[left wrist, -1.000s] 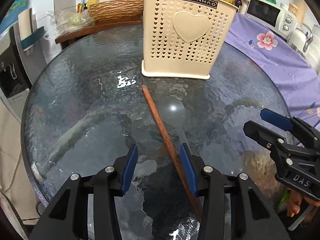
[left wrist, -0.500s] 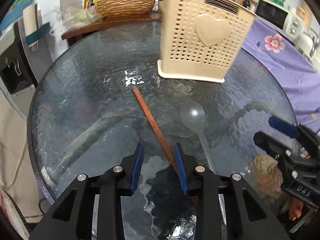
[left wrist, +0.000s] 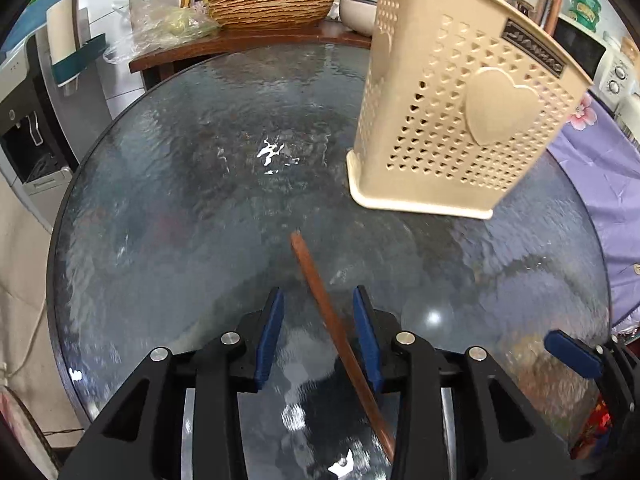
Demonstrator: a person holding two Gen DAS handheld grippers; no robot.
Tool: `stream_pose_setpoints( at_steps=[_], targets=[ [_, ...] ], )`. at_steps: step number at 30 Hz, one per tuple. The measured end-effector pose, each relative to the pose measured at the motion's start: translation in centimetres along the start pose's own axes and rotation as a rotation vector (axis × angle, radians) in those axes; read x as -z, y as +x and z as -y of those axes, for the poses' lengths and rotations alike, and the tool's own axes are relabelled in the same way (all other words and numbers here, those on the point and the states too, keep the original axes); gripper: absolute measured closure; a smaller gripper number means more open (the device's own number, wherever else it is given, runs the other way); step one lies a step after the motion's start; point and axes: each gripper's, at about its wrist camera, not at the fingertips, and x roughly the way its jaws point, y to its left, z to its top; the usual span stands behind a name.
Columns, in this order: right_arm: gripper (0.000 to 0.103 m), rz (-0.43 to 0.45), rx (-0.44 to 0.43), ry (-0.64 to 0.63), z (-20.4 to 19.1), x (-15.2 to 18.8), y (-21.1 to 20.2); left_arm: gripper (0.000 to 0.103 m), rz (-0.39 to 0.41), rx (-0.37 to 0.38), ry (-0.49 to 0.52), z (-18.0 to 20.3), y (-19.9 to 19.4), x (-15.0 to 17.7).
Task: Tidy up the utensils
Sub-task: 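Close left tool on the brown chopstick while right tool grasps the clear plastic spoon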
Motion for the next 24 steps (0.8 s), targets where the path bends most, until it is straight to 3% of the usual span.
stream_pose_setpoints(
  at_steps=[3,7,19,24],
  targets=[
    [0.040,-0.004,0.004,0.011,0.2,-0.2,0.2,0.074,-0.008,-0.001,0.009,0.1,0.5,-0.7],
    [0.040,-0.014,0.006,0.004,-0.1,-0.3,0.6,0.091,-0.002,-0.026,0.026,0.3,0.9,-1.1],
    [0.040,-0.091,-0.016,-0.013,-3.0,-1.7,3.6,0.096,-0.002,-0.011,0.014,-1.2,0.8,-1.1],
    [0.040,-0.110,0.017,-0.043,-4.4,-2.3,4.9,0.096,-0.005,-0.005,0.004,-1.7,0.9,-1.4]
  ],
)
